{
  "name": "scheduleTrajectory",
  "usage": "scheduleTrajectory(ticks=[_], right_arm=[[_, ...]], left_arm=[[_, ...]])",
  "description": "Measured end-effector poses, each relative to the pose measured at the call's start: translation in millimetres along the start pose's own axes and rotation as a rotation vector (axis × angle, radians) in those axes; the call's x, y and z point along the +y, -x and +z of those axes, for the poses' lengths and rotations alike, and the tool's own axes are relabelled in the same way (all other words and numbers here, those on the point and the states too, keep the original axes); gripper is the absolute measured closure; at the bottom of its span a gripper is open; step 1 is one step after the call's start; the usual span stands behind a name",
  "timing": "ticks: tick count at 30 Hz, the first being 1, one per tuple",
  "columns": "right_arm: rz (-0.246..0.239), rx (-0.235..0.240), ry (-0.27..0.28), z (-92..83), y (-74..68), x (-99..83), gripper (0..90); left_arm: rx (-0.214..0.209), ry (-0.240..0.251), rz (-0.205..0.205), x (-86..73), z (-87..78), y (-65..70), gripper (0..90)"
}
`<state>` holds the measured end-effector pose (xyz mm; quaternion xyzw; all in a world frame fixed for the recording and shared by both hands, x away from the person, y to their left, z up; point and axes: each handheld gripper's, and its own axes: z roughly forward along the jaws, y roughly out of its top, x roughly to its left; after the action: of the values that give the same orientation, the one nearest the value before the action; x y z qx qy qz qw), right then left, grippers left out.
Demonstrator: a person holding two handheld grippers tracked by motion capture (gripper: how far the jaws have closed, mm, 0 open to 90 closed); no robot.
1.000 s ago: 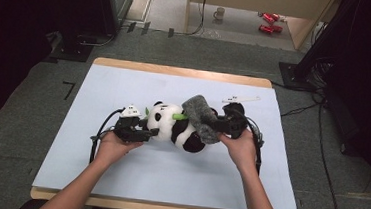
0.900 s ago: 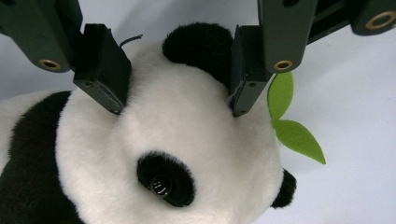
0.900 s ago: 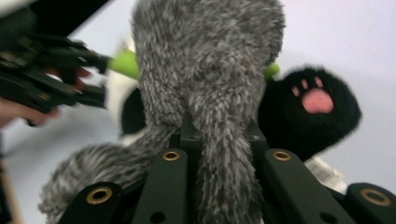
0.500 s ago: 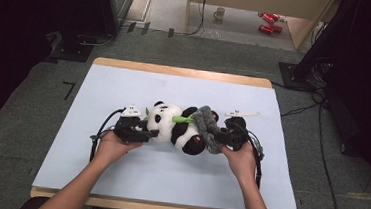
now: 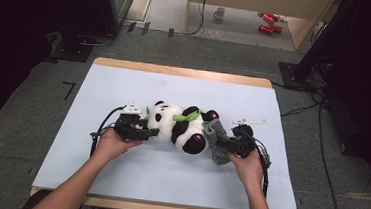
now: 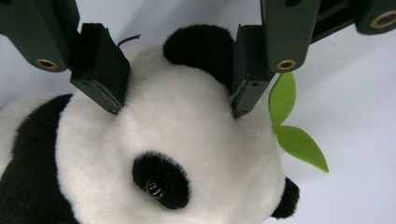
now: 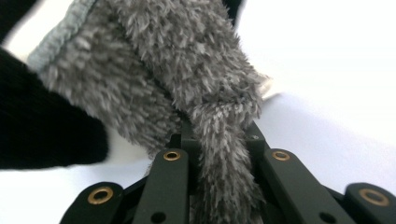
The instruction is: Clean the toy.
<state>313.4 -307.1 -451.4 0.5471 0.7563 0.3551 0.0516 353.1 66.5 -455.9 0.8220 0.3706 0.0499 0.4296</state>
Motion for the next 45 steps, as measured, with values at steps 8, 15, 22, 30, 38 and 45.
scheduleTrajectory(ticks=[8,15,22,30,38,45], right_arm=[[0.082,-0.042,0.029,-21.9,23.5,-1.0,78.4],[0.046,-0.005,0.134,-52.5,12.0,15.7,78.2],[-0.016,0.067,0.206,-61.3,-13.2,39.4,78.0],[-0.116,0.107,0.122,-21.6,-44.7,54.2,78.0],[-0.082,0.135,0.079,-0.8,-33.8,44.5,77.8],[-0.060,0.137,0.065,-1.0,-23.9,33.0,77.8]], left_arm=[[-0.015,0.002,0.000,0.8,1.0,-3.2,42.1],[-0.011,0.013,-0.004,0.8,2.3,-2.7,42.0],[0.006,0.034,0.000,-4.5,2.2,0.2,41.9],[0.009,0.034,0.001,-10.9,1.0,0.3,41.3],[0.025,0.028,0.006,-10.9,1.5,3.2,41.1],[0.012,0.013,0.007,-7.7,1.6,1.2,40.4]])
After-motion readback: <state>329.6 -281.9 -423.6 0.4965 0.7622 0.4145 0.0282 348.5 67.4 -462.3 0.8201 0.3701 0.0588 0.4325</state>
